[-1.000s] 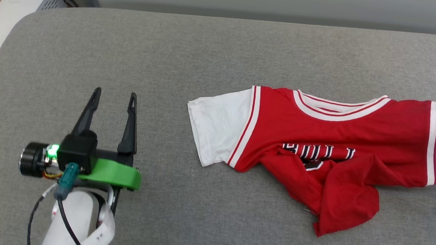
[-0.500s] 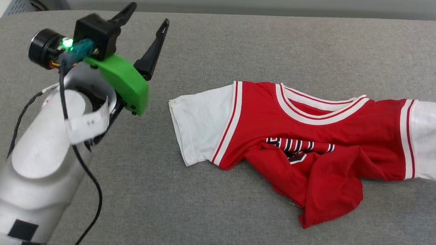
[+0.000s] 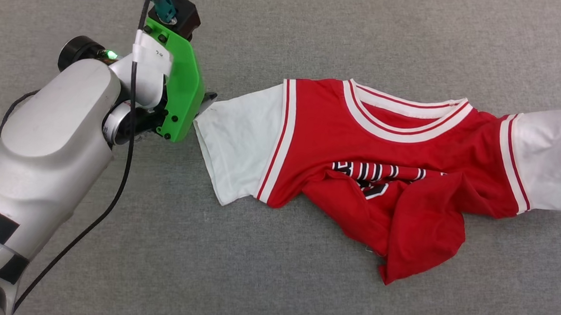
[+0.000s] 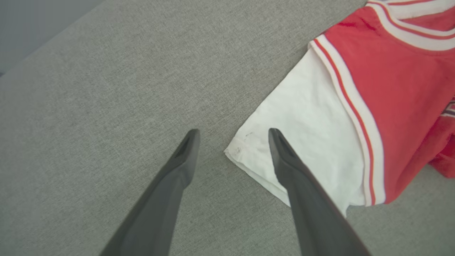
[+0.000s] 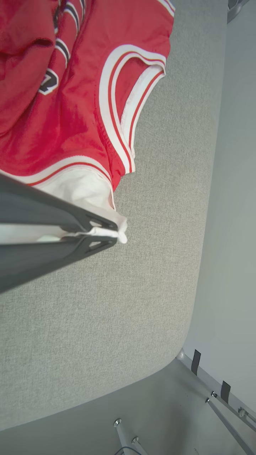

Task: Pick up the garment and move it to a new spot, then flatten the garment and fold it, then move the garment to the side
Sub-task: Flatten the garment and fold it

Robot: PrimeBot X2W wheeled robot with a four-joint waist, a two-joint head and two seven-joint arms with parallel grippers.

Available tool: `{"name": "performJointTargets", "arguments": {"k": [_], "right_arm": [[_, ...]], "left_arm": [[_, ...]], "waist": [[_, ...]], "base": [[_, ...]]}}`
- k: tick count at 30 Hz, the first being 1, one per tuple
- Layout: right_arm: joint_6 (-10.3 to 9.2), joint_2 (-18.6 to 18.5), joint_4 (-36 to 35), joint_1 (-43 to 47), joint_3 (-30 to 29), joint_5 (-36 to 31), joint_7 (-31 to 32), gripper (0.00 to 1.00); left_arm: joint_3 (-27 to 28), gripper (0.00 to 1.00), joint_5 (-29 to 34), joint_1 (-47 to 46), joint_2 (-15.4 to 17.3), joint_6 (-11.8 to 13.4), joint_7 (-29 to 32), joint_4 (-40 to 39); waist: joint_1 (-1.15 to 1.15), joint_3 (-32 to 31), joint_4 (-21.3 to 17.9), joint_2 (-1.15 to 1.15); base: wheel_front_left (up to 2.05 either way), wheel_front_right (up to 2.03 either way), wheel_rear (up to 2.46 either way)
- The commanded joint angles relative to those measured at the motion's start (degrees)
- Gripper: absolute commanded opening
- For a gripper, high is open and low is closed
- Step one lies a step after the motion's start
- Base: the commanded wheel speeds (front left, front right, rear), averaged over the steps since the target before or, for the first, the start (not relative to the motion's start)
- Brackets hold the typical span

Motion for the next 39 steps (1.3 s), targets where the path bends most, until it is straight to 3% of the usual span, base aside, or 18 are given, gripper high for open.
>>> {"name": "performJointTargets", "arguments": {"k": [1,14,15,16,20,24,32,39], "right_arm": [[-0.05,0.3,0.05,-1.53,0.6,0.45,-0.16,0.0],[-0.05,0.55,3.66,-5.75,4.63,1.49,-2.38,0.0],[-0.05,0.5,3.98,-5.89,4.71,1.53,-2.57,0.0],[-0.05,0.48,4.18,-5.99,4.8,1.57,-2.71,0.0],[-0.05,0.49,5.07,-6.7,5.55,1.82,-3.47,0.0],[-0.05,-0.06,5.88,-6.94,5.46,1.89,-4.27,0.0],[-0.05,-2.37,5.41,-5.78,1.43,1.28,-5.29,0.0],[-0.05,-4.26,2.09,-7.84,-0.79,0.37,-3.51,0.0]], "left_arm": [[-1.56,1.0,-1.08,-1.53,0.49,-0.16,1.05,1.18],[-14.91,1.0,-7.88,-1.71,1.48,-0.16,5.32,8.43],[-15.8,0.15,-8.45,-1.67,1.58,-0.16,5.23,8.42],[-16.35,0.0,-8.79,-1.73,1.65,-0.16,4.86,8.46],[-18.01,0.0,-9.99,-2.38,1.56,-0.16,1.09,8.53],[-18.99,0.0,-9.53,-4.02,1.77,-0.16,-6.55,7.22],[-18.34,0.0,-7.81,-8.11,5.67,-0.16,-24.16,2.32],[-15.94,0.0,-5.41,-11.33,8.7,0.35,-31.96,-2.79]], "waist": [[0.0,1.94,-1.49,0.0],[0.0,4.71,-3.18,0.0],[0.0,4.67,-3.12,0.0],[0.0,4.61,-3.08,0.0],[0.0,3.55,-2.64,0.0],[0.0,0.88,-1.57,0.0],[0.0,-5.79,1.87,0.0],[0.0,-9.47,3.61,0.0]], "base": [[0.0,0.0,0.0],[0.0,0.0,0.0],[0.0,0.0,0.0],[0.0,0.0,0.0],[0.0,0.0,0.0],[0.0,0.0,0.0],[0.0,0.0,0.0],[0.0,0.0,0.0]]}}
